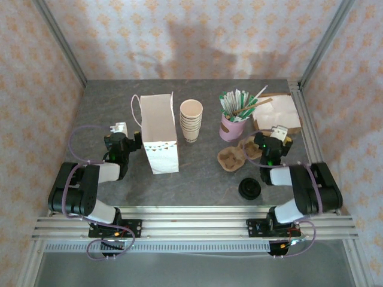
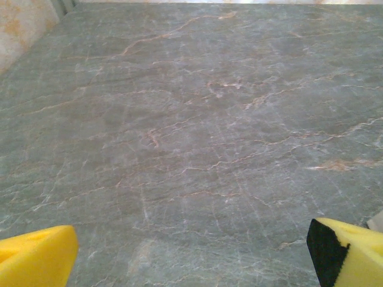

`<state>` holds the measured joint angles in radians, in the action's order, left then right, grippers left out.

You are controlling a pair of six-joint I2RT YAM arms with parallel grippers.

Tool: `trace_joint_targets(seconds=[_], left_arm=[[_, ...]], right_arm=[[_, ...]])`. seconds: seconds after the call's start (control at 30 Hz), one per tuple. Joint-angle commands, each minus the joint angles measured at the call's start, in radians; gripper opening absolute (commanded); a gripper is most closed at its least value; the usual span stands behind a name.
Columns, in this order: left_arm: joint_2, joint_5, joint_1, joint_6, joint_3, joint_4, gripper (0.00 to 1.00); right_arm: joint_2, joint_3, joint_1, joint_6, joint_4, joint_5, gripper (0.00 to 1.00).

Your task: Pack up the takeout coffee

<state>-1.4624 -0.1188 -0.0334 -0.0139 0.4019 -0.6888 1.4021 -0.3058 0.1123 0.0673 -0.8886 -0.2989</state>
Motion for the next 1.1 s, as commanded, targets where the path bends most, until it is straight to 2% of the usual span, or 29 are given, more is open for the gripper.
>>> trace_joint_targets(seconds=[0.0,0.13,0.2,0.27,0.3,0.37,0.4,0.43,0.5,0.6,0.7,0.77,0.83,0.93,1.0,1.07], left_arm=[[0.164,-0.131,-0.006,-0.031,0.05,0.161,1.0],[0.431,-0.208,-0.006,-0.11,0.085,0.399,1.0],[0.544,-0.263,0.002,-0.275,0.19,0.656,1.0],[0.607,-0.233,0.022,-0.389,0.325,0.948,1.0],[0.632,-0.271,0.028,-0.448,0.38,1.077,1.0],[0.673,-0.427,0.033,-0.684,0.434,1.251,1.0],[0.7,-0.415,0.043,-0.717,0.45,1.29,1.0],[0.723,-0.348,0.057,-0.677,0.453,1.279,0.96],[0.754,-0.153,0.074,-0.58,0.486,1.265,0.95],[0.747,0.082,0.073,-0.446,0.579,1.303,0.94],[0.751,0.207,0.061,-0.354,0.621,1.287,0.95],[0.773,0.265,0.052,-0.35,0.588,1.225,0.95],[0.794,0.327,0.042,-0.357,0.556,1.186,0.95],[0.823,0.356,0.03,-0.388,0.512,1.164,0.95],[0.838,0.351,0.029,-0.42,0.487,1.164,0.95],[0.849,0.33,0.029,-0.458,0.486,1.2,0.95]], right_arm=[[-0.263,-0.027,0.0,-0.062,0.287,-0.037,0.99],[-0.544,-0.098,-0.009,-0.189,0.742,-0.106,0.99],[-0.672,-0.135,-0.028,-0.324,0.966,-0.111,0.99],[-0.773,-0.18,-0.051,-0.361,1.138,-0.008,0.99],[-0.82,-0.211,-0.054,-0.396,1.23,0.012,0.99],[-0.875,-0.293,-0.054,-0.426,1.397,0.059,0.99],[-0.893,-0.341,-0.054,-0.433,1.468,0.097,1.0],[-0.902,-0.391,-0.054,-0.43,1.515,0.15,1.0],[-0.906,-0.491,-0.054,-0.42,1.559,0.305,0.99],[-0.851,-0.657,-0.054,-0.418,1.587,0.508,0.95],[-0.694,-0.881,-0.039,-0.421,1.696,0.651,0.9],[-0.594,-1.004,0.026,-0.43,1.737,0.678,0.85],[-0.504,-1.102,0.177,-0.413,1.759,0.564,0.84],[-0.352,-1.219,0.432,-0.37,1.774,0.332,0.78],[-0.231,-1.284,0.531,-0.358,1.771,0.244,0.72],[-0.119,-1.335,0.577,-0.36,1.755,0.223,0.71]])
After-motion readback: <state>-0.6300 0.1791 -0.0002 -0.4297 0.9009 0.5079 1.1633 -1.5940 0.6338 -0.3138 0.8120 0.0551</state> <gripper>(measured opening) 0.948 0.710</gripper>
